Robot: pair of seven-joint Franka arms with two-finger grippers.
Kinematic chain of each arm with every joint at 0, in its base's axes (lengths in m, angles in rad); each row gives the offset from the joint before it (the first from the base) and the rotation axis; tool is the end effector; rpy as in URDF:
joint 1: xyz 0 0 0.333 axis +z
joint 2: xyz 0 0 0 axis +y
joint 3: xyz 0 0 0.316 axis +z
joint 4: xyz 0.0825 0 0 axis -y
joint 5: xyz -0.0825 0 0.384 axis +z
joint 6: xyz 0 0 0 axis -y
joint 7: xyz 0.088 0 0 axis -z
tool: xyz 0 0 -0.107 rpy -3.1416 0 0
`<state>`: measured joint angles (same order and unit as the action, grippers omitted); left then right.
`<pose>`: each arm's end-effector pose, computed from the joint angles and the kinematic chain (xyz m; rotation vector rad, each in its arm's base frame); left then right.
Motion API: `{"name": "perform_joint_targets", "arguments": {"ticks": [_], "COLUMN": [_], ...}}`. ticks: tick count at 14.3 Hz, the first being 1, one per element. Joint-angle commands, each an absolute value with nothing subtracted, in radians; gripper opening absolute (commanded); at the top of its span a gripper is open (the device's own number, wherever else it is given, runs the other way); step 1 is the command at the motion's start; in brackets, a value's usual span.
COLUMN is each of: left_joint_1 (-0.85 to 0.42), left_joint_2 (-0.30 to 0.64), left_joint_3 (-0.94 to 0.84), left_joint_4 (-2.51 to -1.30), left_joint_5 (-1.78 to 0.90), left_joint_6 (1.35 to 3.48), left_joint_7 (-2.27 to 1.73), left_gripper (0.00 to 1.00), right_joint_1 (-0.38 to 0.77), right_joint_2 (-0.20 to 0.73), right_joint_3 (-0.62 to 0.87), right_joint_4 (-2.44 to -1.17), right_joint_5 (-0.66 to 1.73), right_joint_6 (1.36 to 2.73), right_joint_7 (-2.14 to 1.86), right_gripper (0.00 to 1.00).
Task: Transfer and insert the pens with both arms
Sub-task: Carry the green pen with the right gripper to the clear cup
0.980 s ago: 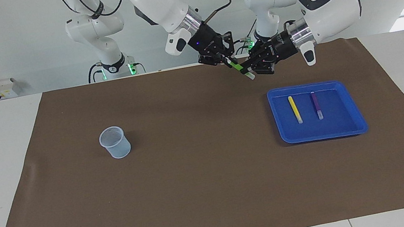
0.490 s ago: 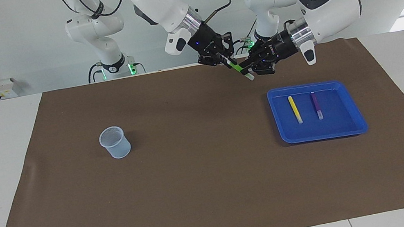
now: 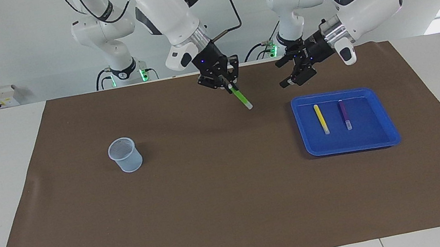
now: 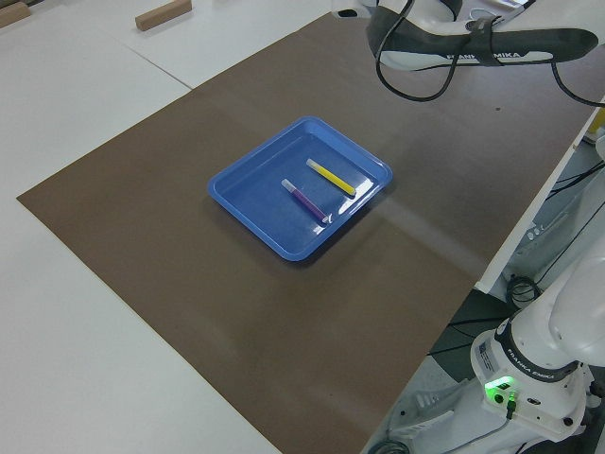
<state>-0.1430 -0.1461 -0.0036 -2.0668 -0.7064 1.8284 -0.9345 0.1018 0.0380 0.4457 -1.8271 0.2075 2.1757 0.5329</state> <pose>0.4959 -0.1265 0.5070 2.2363 1.2331 -0.5600 0.5116 0.3169 0.5413 -2.7947 0.1112 -0.2307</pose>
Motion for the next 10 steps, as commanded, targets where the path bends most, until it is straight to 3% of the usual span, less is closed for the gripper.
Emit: {"name": "perform_joint_targets", "arguments": {"ticks": [1,4,10], "left_joint_1": [-0.091,0.01,0.038], "left_joint_2": [-0.172,-0.14,-0.014], "left_joint_3": [-0.002,-0.002,-0.002], "left_joint_4": [-2.098,-2.1,-2.1], "left_joint_5": [-0.589,-0.477,-0.194], "left_joint_6": [1.809,1.809,1.946], "left_joint_7": [-0.673,-0.319,0.211], "left_gripper": [1.0,1.0,1.0], "right_joint_1": [0.091,0.091,0.084], "right_joint_2": [-0.05,-0.072,-0.113], "right_joint_3": [0.352,0.197,0.06], "right_joint_4": [-1.89,-1.922,-2.025], "right_joint_5": [0.184,0.183,0.055], "right_joint_6": [2.065,2.022,2.051], "right_joint_7": [0.387,0.148,0.077], "right_gripper": [0.0,0.0,0.0]}}
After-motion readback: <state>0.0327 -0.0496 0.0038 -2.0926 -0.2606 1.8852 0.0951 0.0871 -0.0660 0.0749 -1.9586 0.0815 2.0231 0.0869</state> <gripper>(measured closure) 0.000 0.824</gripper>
